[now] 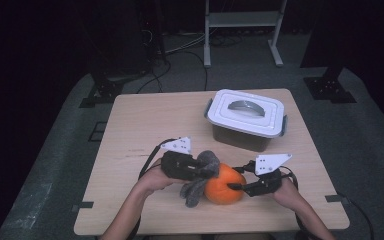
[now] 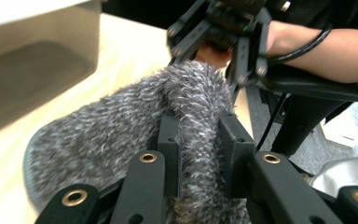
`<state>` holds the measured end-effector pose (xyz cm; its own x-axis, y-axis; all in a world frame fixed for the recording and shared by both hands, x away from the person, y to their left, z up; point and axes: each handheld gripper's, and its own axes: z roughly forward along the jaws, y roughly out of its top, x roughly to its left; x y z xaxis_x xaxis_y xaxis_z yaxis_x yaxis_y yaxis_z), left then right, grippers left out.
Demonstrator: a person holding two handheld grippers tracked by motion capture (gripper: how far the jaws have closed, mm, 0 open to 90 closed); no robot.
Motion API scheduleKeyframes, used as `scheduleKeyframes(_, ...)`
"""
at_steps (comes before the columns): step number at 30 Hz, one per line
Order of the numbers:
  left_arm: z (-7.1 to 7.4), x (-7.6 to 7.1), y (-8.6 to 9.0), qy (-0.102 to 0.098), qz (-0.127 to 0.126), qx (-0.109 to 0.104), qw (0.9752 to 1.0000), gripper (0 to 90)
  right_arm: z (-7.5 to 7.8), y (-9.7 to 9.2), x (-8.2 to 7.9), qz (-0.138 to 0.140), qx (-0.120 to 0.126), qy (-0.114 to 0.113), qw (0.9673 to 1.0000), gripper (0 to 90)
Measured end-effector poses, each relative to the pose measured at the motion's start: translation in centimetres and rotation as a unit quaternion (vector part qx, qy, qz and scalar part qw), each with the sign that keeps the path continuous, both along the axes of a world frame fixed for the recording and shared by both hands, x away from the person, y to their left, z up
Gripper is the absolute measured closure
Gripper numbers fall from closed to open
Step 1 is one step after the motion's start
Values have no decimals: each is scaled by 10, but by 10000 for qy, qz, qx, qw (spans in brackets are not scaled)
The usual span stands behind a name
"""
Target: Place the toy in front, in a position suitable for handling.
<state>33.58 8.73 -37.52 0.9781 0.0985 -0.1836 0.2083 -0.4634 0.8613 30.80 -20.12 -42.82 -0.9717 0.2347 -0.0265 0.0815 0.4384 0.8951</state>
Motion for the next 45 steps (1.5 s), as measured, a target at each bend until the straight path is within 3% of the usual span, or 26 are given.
scheduleKeyframes(5, 12, -4, -28, -131, -289, -17, 9995, 732, 1, 3, -1, 13, -19, -31, 10000, 488)
scheduleKeyframes(9, 11, -4, -42, -150, -408, 163, 9989, 732, 0, 2, -2, 25, -26, -52, 10000, 488)
scheduleKeyframes(15, 6, 0, -26, -16, -201, 42, 9998, 729, 0, -2, -2, 88, -31, -70, 9999, 489)
scheduleKeyframes(21, 1, 2, -5, 23, 27, 48, 10000, 726, 0, -9, -1, 70, -25, -39, 10000, 488)
scheduleKeyframes(26, -9, 2, 3, 169, 68, -26, 9998, 726, -1, -15, 1, 2, 26, 78, 10000, 465)
scheduleKeyframes(31, -11, 1, 1, 225, 104, -89, 9997, 726, -1, -15, 2, 3, 49, 185, 9998, 412)
scheduleKeyframes(35, -9, 1, -6, 182, 121, -22, 9998, 727, 9, -10, 4, -83, -64, 544, 9985, 249)
scheduleKeyframes(45, -3, -1, -24, 101, -38, 22, 9999, 727, 32, 10, -6, -226, -338, 146, 9991, 189)
